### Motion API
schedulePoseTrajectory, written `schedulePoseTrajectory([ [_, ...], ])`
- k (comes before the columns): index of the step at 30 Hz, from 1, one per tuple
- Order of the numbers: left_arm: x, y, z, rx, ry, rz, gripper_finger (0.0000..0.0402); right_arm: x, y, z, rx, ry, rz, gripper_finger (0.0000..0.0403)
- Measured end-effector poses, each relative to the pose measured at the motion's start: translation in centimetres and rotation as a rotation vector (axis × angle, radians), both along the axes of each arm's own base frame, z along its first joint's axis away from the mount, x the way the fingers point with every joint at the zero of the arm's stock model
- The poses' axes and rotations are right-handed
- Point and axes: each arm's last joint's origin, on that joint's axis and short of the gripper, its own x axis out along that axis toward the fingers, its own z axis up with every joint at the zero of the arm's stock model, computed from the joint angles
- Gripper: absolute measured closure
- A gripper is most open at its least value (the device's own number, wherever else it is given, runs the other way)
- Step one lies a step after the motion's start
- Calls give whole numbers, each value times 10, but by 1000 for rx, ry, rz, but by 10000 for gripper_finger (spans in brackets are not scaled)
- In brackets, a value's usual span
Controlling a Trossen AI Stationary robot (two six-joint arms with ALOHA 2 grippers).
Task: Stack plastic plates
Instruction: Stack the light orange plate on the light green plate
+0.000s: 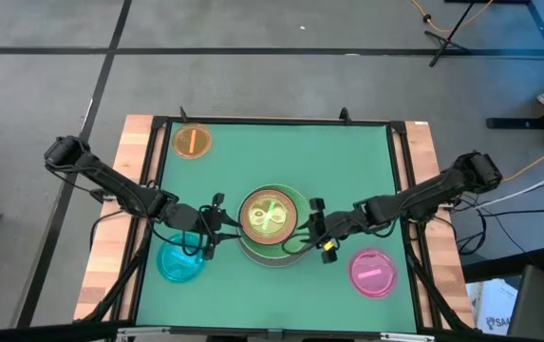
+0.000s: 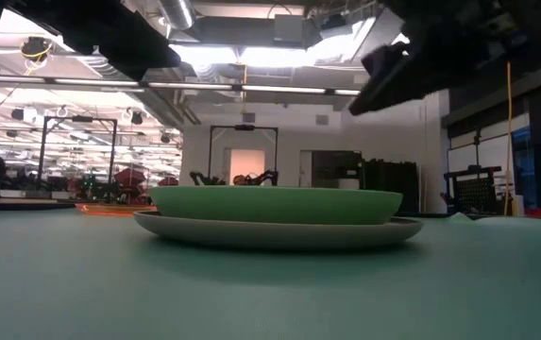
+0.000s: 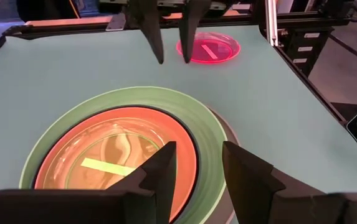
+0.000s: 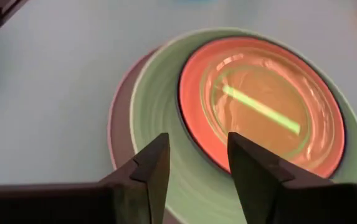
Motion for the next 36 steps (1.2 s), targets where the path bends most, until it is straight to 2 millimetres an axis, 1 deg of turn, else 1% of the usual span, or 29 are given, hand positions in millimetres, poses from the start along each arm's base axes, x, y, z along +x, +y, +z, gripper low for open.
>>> schedulePoseTrajectory([
  [5,1,3,1,1,-10,20,278,-17,-6,-9,47,-13,-37,251],
  [8,4,10,2,10,-31,83,278,-27,-10,-14,59,-36,-40,251],
  [11,7,20,4,37,-36,184,278,-36,-13,-17,78,-54,-64,251],
  [15,13,39,12,80,6,307,278,-45,-17,-19,88,-60,-95,251],
  [20,14,68,15,154,160,465,278,-46,-18,-20,86,-64,-128,251],
  [27,-5,117,-3,224,446,677,278,-46,-19,-20,65,-76,-160,251],
  [30,-11,132,-10,228,542,738,278,-46,-20,-20,62,-76,-164,251],
  [36,-15,154,-25,203,661,829,278,-46,-20,-20,61,-76,-167,251],
])
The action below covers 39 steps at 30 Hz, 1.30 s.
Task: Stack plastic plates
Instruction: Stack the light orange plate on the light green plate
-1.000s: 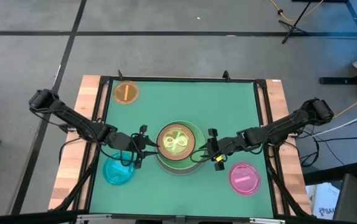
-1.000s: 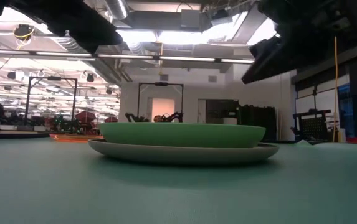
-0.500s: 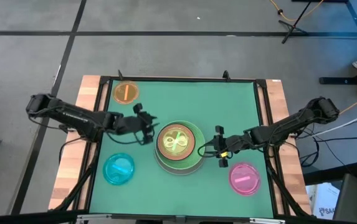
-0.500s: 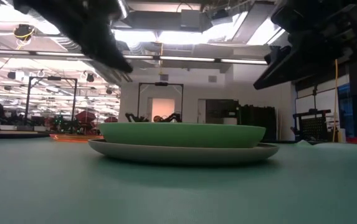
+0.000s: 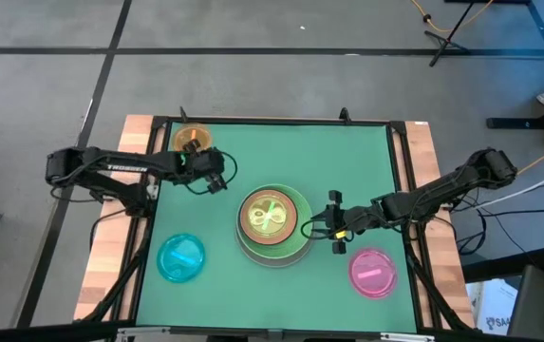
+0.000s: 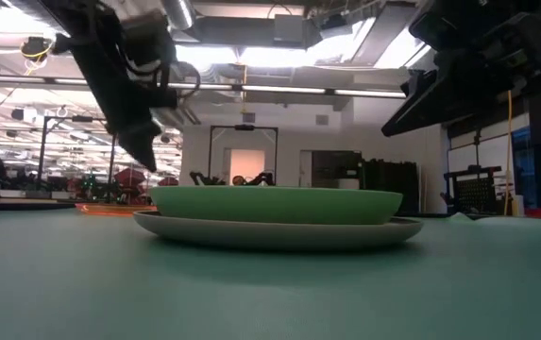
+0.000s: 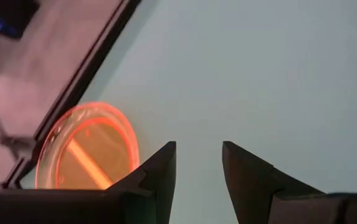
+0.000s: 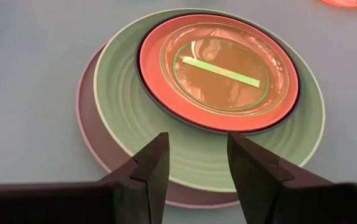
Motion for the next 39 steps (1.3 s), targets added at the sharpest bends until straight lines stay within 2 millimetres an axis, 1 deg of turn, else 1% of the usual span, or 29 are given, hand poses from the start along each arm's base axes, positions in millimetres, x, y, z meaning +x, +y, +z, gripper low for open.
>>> schedulePoseTrajectory([
  [5,-1,14,-15,-59,76,57,278,0,0,0,15,0,-11,251],
  [10,-1,23,-27,-146,96,90,278,0,0,0,18,1,-13,251],
  [20,-7,36,-29,-153,93,158,278,0,-2,0,-11,-5,-54,251],
  [25,-9,42,-28,-115,85,209,278,0,-2,0,-11,-5,-54,251],
  [30,-10,50,-36,-169,82,236,278,0,-2,0,-11,-4,-54,251],
  [39,-13,66,-50,-152,142,291,278,0,-2,0,-12,-3,-54,251],
])
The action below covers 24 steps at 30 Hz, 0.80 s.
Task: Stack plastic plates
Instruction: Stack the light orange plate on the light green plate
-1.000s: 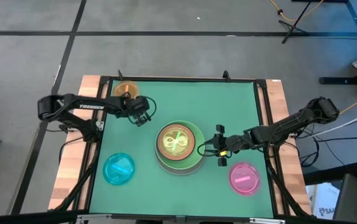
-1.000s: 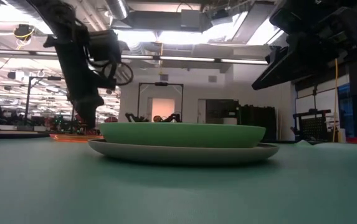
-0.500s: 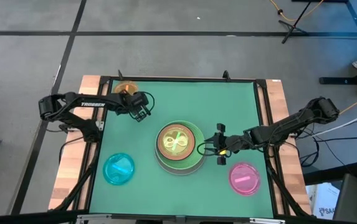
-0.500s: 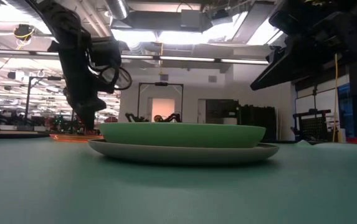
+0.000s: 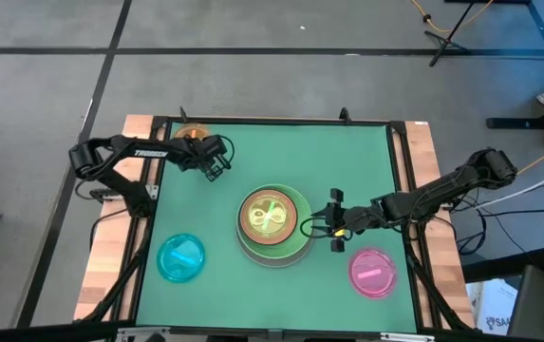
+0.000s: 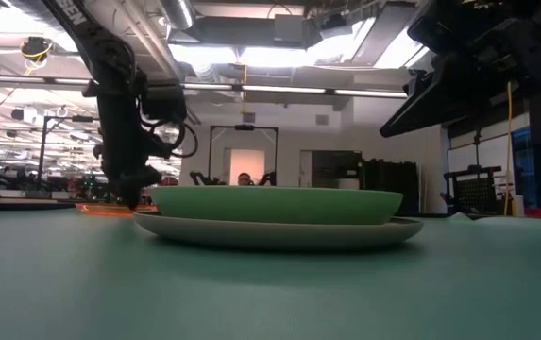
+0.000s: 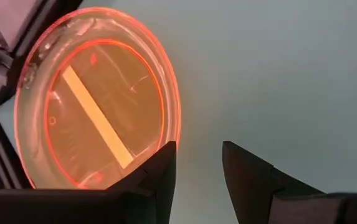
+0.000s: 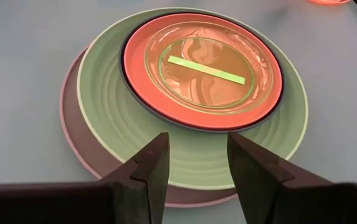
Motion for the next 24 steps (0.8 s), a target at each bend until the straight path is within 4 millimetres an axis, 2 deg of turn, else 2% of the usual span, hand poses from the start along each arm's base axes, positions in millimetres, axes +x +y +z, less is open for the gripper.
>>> schedulePoseTrajectory([
  [9,0,17,-15,12,37,17,278,0,0,0,0,0,0,251],
  [15,0,19,-18,24,48,26,281,0,0,0,0,0,0,251],
  [19,0,19,-18,32,54,29,303,0,0,0,0,0,0,251],
  [24,0,19,-19,17,48,25,351,0,0,0,0,0,0,251],
])
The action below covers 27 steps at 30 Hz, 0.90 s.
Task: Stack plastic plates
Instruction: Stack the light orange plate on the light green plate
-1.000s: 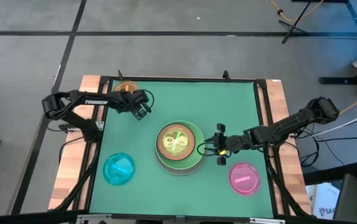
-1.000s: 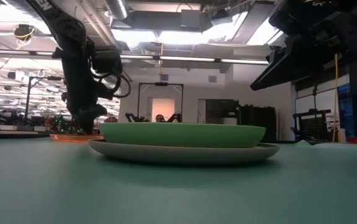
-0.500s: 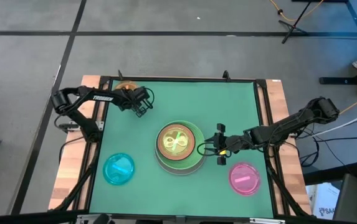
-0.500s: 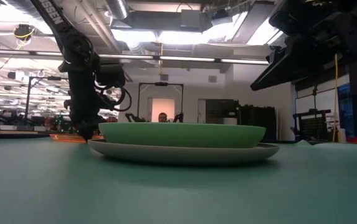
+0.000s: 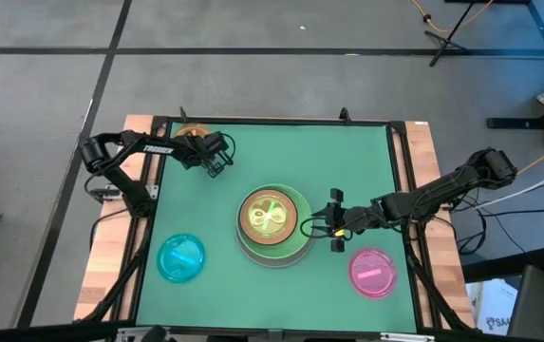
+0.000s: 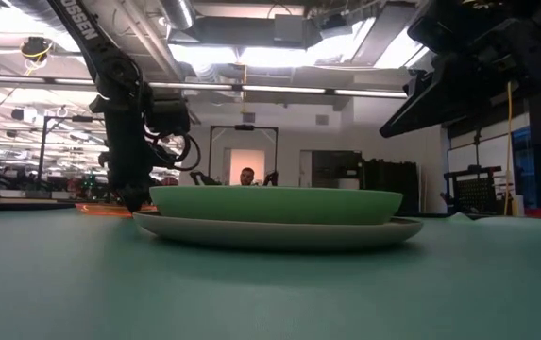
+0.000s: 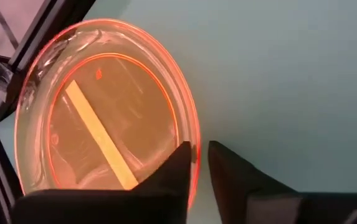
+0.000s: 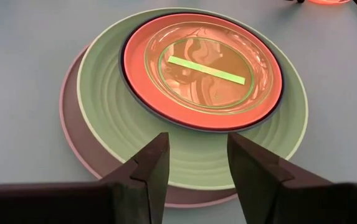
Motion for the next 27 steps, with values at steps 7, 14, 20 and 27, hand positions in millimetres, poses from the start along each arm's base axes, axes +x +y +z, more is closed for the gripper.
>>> schedulePoseTrajectory([
  [7,0,-2,-1,4,35,-27,396,0,0,0,-1,0,-1,251],
  [14,6,-11,-1,18,62,-83,399,0,-1,0,-14,-6,-23,251],
  [20,14,-26,-1,39,94,-147,400,0,-1,0,-14,-7,-24,251],
  [27,25,-49,14,77,34,-248,400,0,-1,0,-14,-8,-24,251],
])
